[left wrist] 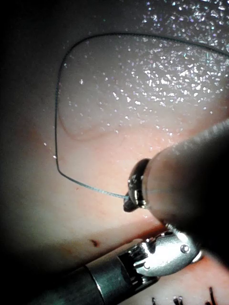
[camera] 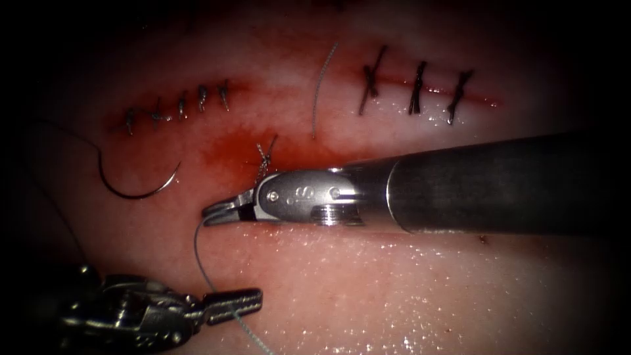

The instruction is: Wound Closure

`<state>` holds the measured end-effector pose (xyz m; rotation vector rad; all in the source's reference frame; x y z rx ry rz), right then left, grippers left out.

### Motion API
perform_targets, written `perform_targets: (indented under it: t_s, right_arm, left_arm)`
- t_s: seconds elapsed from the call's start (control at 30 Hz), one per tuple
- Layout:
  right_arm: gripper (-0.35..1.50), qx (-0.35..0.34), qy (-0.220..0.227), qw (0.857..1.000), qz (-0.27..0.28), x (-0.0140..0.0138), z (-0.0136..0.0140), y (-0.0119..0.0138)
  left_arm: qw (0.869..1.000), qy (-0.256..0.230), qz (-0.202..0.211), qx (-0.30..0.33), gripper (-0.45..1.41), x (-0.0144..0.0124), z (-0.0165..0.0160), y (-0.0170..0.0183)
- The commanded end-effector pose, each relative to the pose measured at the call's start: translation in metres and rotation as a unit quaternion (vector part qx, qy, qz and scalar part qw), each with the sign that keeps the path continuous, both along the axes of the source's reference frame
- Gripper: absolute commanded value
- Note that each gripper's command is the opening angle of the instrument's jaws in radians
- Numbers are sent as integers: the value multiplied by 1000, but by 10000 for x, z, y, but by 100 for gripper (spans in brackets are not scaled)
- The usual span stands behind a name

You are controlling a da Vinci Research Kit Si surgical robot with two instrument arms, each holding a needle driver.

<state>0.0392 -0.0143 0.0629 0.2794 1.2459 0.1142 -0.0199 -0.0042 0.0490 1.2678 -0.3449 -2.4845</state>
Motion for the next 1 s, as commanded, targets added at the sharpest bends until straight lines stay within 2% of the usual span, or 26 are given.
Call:
perform_targets:
  t_s: [0.03, 0.07, 0.1, 0.17, 0.2, 0.27, 0.37, 0.47, 0.53, 0.63, 0.8, 0.97, 1.0]
  right_arm:
    - [-35, -1, -9, 1000, 6, 3, 8, 6]
    - [-35, -3, -32, 999, 14, -1, 17, 17]
    - [-35, -8, -45, 999, 18, -2, 21, 22]
    - [-35, -17, -70, 997, 25, -6, 32, 35]
    - [-35, -17, -81, 996, 29, -9, 42, 47]
    - [-35, -16, -85, 996, 33, -14, 56, 63]
    - [-35, -22, -83, 996, 36, -21, 68, 71]
    - [-35, -12, -84, 996, 42, -23, 71, 72]
    - [-35, -4, -85, 995, 51, -25, 74, 79]
    - [-35, 13, -89, 994, 65, -30, 82, 94]
    - [-35, 19, -91, 993, 69, -33, 85, 95]
    - [-35, 20, -92, 993, 71, -31, 87, 94]
    - [-35, 21, -92, 993, 71, -30, 88, 95]
  left_arm:
    - [1000, -1, -22, 2, 96, -6, 7, -5]
    - [999, -8, -48, -7, 118, -5, 10, -2]
    - [998, -14, -63, -16, 123, -6, 11, 0]
    - [995, -18, -71, -72, 135, -8, 12, 4]
    - [992, -23, -84, -88, 125, -10, 14, 4]
    - [992, -23, -78, -100, 114, -14, 19, 3]
    - [991, -23, -79, -101, 101, -13, 29, 7]
    - [991, -21, -77, -107, 99, -11, 40, 9]
    - [991, -18, -77, -112, 96, -10, 49, 4]
    - [991, 1, -65, -121, 79, -17, 73, -14]
    - [990, 19, -48, -133, 86, -27, 108, -30]
    - [990, 11, -45, -134, 84, -37, 114, -32]
    - [990, 9, -46, -131, 83, -46, 113, -34]
